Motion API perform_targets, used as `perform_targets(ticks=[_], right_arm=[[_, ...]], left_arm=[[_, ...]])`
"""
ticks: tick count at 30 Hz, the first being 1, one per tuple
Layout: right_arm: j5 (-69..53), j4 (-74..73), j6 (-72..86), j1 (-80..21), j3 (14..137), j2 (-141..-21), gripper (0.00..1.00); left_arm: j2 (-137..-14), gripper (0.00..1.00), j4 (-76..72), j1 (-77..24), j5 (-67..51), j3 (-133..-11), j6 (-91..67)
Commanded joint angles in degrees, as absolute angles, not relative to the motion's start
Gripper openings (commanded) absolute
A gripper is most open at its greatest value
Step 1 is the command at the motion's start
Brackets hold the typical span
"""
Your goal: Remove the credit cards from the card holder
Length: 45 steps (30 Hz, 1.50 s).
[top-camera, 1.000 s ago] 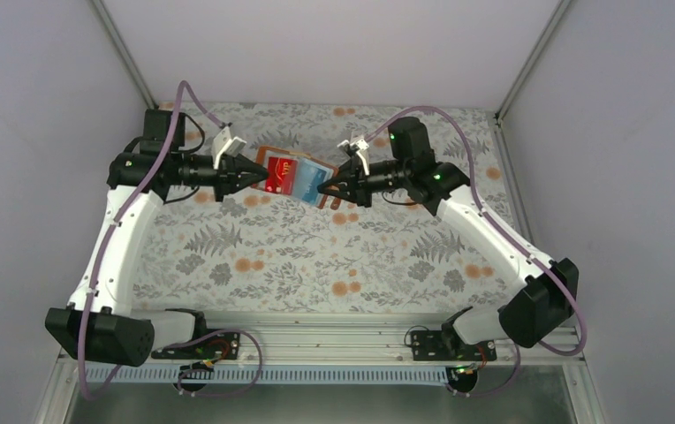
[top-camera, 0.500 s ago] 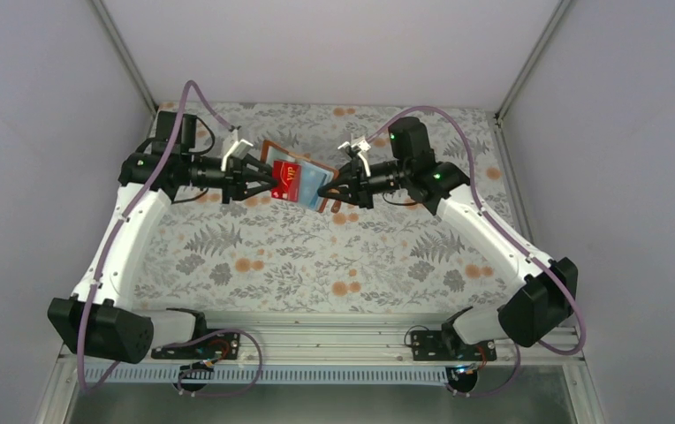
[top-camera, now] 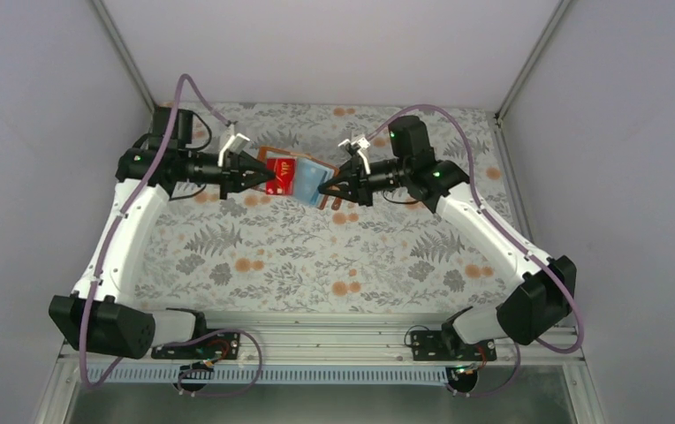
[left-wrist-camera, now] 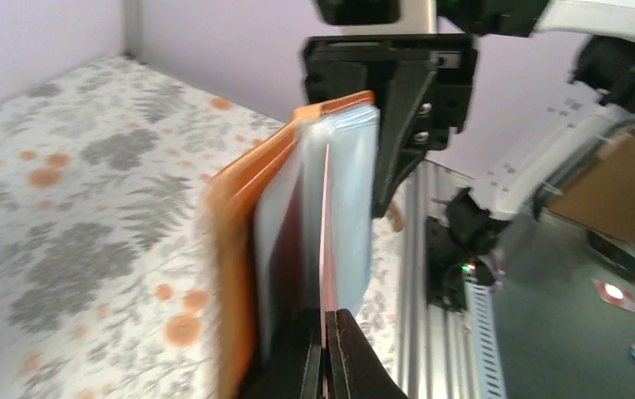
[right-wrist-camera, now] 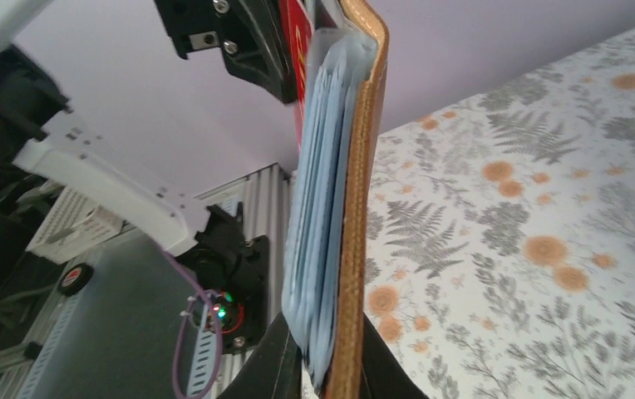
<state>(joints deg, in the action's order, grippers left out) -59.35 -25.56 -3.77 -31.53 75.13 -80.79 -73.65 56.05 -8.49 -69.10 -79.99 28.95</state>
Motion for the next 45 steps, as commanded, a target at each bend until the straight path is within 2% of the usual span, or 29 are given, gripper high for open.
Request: perform_targets(ticks=[1, 6, 9, 12, 17, 22, 27, 41, 45], right_arm=[[-54.5, -24.9, 0.8, -27.7, 76.1, -80.0, 0.04], [-50.2, -25.0, 7.6, -18.8, 73.2, -80.5, 0.04], [-47.6, -26.3, 9.5, -15.1, 72.7, -81.3, 0.04], [-45.7, -28.0, 9.8, -14.5, 73.4, -82.4, 0.04], [-45.1, -29.2, 9.9, -14.6, 74.1, -83.7, 0.04], [-45.1, -30.0, 9.8, -15.4, 73.9, -85.3, 0.04], [-44.6, -30.7, 9.1, -16.2, 74.9, -86.4, 0.04], [-45.1, -31.2, 7.9, -16.7, 76.0, -88.7, 0.04], [-45.4, -31.8, 7.6, -16.8, 76.5, -88.8, 0.04]], left_arm=[[-74.6, 0.02, 53.7, -2.6, -63.7, -82.0, 24.7], [-76.5, 0.02, 50.4, 1.0, -59.0, -77.8, 19.1], [-76.1, 0.02, 43.3, 1.1, -61.2, -69.3, 13.3], [-79.8, 0.02, 39.5, 0.9, -58.4, -63.8, 9.1], [-90.6, 0.02, 39.1, 0.0, -56.5, -64.9, 6.2], [-99.3, 0.02, 38.2, -5.8, -56.2, -66.5, 5.5], [-109.1, 0.02, 41.7, -7.6, -55.0, -71.6, 7.2], [-114.3, 0.02, 33.9, -7.6, -54.7, -68.4, 1.6], [-116.2, 0.02, 37.2, -7.6, -50.7, -71.8, 5.3]])
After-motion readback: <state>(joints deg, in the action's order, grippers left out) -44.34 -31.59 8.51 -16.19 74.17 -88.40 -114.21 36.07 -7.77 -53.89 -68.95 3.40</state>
